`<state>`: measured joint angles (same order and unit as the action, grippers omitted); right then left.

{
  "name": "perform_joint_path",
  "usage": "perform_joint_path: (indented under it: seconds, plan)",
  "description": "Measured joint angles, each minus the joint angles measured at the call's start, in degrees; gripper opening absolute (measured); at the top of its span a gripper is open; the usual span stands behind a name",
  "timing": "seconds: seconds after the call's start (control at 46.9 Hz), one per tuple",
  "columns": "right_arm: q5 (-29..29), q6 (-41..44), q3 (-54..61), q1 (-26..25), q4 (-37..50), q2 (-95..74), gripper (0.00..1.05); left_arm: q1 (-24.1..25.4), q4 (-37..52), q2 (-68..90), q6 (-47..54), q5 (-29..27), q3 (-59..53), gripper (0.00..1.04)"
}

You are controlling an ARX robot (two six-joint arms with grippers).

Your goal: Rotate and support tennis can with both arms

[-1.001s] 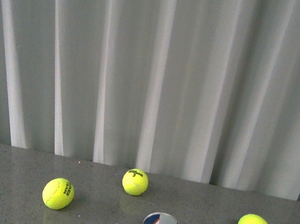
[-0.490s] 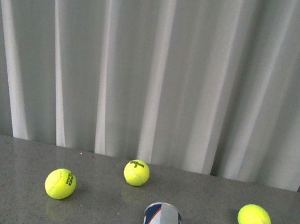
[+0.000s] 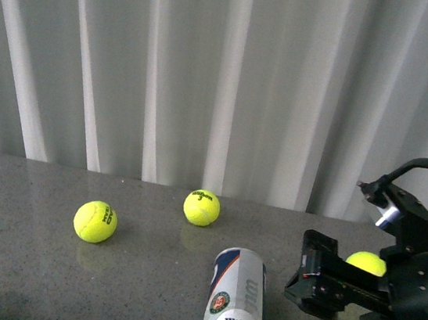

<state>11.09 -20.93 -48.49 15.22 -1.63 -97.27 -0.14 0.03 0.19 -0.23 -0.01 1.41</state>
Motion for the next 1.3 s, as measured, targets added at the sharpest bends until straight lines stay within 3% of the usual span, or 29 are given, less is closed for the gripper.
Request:
perform_joint_path:
  seconds: [0.98, 1.129, 1.299]
  plan:
    - [1.42, 1.01, -22.97, 7.06, -4.98, -28.44, 0.98, 0.00, 0.00, 0.00, 0.00, 0.00, 0.00, 0.98]
    - [0.76, 3.23, -23.23, 7.43, -5.73, -28.98, 0.76, 0.00, 0.00, 0.00, 0.00, 0.00, 0.00, 0.98]
    - [-0.11, 6.38, -22.71, 7.37, -5.51, -28.48, 0.60, 0.00, 0.00, 0.00, 0.00, 0.00, 0.00, 0.98]
